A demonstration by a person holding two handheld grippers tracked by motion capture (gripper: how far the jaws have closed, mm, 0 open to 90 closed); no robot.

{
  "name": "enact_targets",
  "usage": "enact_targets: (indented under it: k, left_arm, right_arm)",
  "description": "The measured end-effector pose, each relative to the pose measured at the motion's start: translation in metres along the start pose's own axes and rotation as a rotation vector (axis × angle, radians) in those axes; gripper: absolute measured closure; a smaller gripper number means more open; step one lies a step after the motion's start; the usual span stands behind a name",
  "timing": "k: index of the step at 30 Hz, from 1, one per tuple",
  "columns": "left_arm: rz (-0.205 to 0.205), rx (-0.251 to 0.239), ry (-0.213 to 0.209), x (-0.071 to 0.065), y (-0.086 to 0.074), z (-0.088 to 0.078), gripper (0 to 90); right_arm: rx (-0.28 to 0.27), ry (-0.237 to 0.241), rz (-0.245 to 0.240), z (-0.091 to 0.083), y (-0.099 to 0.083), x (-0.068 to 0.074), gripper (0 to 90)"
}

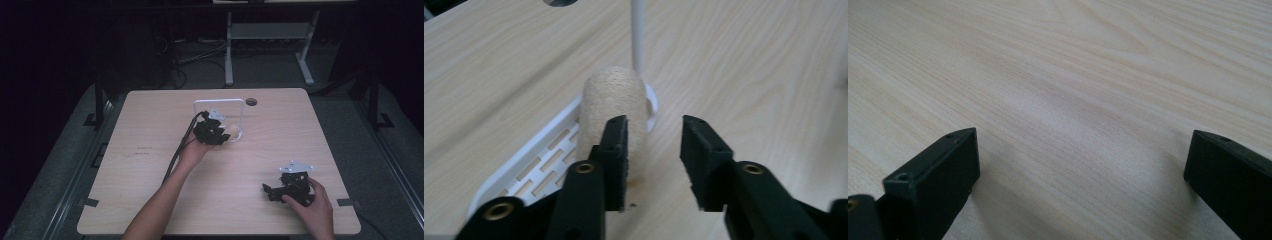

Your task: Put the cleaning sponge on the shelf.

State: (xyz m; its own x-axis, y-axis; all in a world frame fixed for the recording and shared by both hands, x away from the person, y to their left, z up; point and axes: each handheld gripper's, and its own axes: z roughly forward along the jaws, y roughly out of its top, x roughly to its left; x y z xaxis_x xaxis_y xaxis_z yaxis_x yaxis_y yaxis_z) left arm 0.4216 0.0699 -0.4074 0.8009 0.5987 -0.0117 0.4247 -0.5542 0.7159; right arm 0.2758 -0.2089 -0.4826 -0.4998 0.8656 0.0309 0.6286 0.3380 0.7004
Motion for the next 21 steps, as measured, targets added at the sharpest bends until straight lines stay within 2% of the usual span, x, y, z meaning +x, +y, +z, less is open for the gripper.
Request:
enact_targets:
  k: [1,8,10,11,13,21]
  left_arm:
    - [0.005,0.005,-0.007,-0.001,0.0,-0.002,66.0]
    - [0.014,0.039,-0.096,-0.01,-0.007,-0.004,85.3]
    - [0.021,0.051,-0.102,-0.012,-0.01,-0.001,89.8]
    - [0.033,0.073,-0.102,-0.013,-0.013,0.003,89.9]
    - [0.037,0.084,-0.105,-0.013,-0.014,0.005,89.9]
    - [0.003,0.112,-0.09,-0.01,-0.029,0.027,89.1]
  right_arm:
    - [0.0,0.0,0.0,0.0,0.0,0.0,1.0]
    - [0.0,-0.001,-0.002,0.0,0.0,0.0,0.9]
    - [0.0,-0.001,-0.002,0.0,0.0,0.0,0.9]
    - [0.0,-0.001,-0.002,0.0,0.0,0.0,0.9]
    - [0.0,-0.003,-0.003,0.0,0.0,0.0,1.0]
    - [0.001,-0.003,-0.003,0.0,0.0,0.0,0.9]
